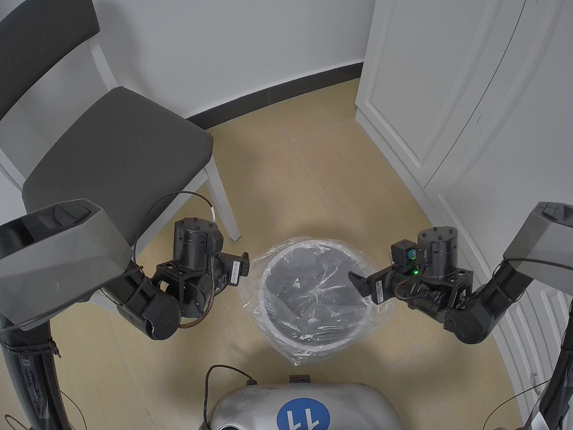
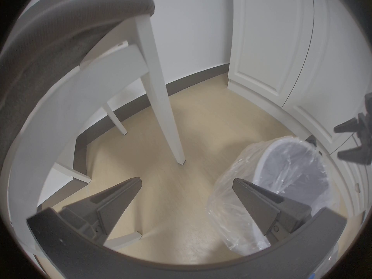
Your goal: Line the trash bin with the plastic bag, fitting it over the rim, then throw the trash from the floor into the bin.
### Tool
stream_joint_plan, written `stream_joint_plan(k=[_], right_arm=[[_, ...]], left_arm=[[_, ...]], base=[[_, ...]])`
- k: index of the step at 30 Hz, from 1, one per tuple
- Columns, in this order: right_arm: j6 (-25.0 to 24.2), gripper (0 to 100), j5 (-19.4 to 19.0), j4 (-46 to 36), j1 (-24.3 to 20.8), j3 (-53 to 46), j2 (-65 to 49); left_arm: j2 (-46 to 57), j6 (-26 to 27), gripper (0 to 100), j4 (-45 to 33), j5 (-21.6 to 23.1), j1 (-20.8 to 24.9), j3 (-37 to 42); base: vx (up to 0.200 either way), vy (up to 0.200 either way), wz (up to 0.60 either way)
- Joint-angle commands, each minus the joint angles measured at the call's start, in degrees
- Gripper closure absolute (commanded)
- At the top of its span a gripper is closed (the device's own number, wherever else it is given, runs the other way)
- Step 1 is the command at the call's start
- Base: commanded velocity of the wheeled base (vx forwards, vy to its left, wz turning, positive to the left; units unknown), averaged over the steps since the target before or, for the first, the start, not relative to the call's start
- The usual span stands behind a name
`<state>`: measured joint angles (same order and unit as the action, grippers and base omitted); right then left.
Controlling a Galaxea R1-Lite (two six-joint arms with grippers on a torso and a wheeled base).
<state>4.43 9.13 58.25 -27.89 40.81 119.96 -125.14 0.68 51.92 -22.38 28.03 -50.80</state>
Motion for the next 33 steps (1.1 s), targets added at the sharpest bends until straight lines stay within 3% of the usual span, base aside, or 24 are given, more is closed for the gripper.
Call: stream_joint_plan(k=[1, 2, 5, 16, 23, 33], right_arm=[[1.64, 0, 1.94, 3.10, -4.72, 3.13, 7.40], [1.64, 0, 1.94, 3.10, -4.72, 3.13, 7.40], [9.02, 0, 1.94, 2.40, -4.28, 9.64, 11.62], [22.91, 0, 2.03, -19.57, -5.95, 24.84, 14.17], [23.96, 0, 2.03, -21.95, -7.53, 24.40, 13.29], [25.46, 0, 2.03, -21.42, -11.66, 15.96, 8.45]], left_arm=[[5.69, 0.02, 0, 0.29, -0.12, 2.56, 3.43], [5.69, 0.02, 0, 0.29, -0.12, 2.56, 3.43], [8.51, 0.02, 0, 0.29, -0.21, 3.61, 4.22], [13.08, 0.20, 0, 0.38, -0.21, 5.90, 7.56], [15.27, 0.28, 0, 0.29, -0.21, 5.90, 7.91], [15.36, 0.28, 0, 0.29, -0.21, 5.99, 8.35]], base=[[0.000, 0.000, 0.00], [0.000, 0.000, 0.00], [0.000, 0.000, 0.00], [0.000, 0.000, 0.00], [0.000, 0.000, 0.00], [0.000, 0.000, 0.00]])
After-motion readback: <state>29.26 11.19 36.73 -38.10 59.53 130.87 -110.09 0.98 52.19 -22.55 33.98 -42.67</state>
